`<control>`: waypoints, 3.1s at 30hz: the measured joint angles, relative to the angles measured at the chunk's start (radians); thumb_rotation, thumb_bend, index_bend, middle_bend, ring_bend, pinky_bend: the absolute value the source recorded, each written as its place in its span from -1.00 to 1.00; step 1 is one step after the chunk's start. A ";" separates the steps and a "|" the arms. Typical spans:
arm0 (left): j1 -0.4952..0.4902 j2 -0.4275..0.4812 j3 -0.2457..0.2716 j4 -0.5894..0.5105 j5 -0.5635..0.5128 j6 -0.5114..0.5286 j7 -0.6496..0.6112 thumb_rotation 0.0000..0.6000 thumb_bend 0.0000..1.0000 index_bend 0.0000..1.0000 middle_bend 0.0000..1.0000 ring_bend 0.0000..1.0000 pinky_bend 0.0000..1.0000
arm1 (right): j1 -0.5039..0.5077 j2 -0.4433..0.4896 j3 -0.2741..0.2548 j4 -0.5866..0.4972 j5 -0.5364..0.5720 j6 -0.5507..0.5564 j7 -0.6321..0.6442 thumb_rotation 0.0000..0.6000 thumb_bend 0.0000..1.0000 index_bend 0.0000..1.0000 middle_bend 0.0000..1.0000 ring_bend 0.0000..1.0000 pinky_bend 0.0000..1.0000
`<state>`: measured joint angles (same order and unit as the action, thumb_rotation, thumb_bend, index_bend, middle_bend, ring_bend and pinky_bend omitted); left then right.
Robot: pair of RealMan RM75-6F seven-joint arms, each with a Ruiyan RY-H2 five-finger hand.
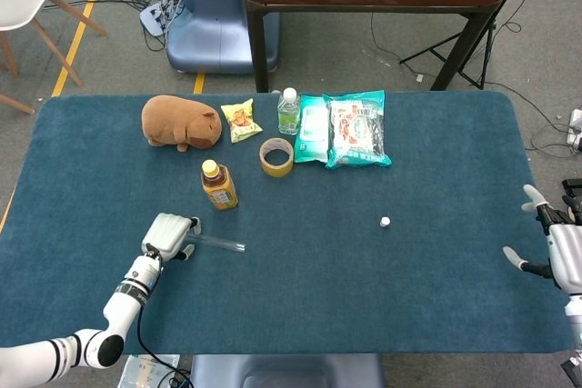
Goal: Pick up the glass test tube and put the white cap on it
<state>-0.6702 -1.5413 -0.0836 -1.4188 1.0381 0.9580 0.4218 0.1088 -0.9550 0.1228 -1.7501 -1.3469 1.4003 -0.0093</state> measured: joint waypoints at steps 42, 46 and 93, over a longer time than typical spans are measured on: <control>-0.030 -0.075 -0.012 0.027 -0.026 -0.006 0.068 1.00 -0.34 0.02 0.83 0.90 1.00 | -0.023 0.011 -0.004 0.006 0.006 0.013 0.029 1.00 -0.63 -0.85 -0.37 -0.30 -0.85; -0.029 -0.079 -0.011 0.033 -0.022 -0.006 0.061 1.00 -0.34 0.06 0.85 0.91 1.00 | -0.024 0.011 -0.005 0.005 0.009 0.011 0.028 1.00 -0.62 -0.85 -0.37 -0.29 -0.85; 0.171 0.240 -0.021 -0.346 0.131 0.158 -0.262 1.00 -0.34 0.20 0.97 1.00 1.00 | 0.357 -0.247 0.055 0.106 0.153 -0.381 -0.422 1.00 -0.54 -0.01 1.00 1.00 1.00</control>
<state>-0.4994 -1.3015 -0.1043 -1.7649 1.1693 1.1160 0.1596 0.4653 -1.2024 0.1779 -1.6437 -1.1942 1.0190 -0.4315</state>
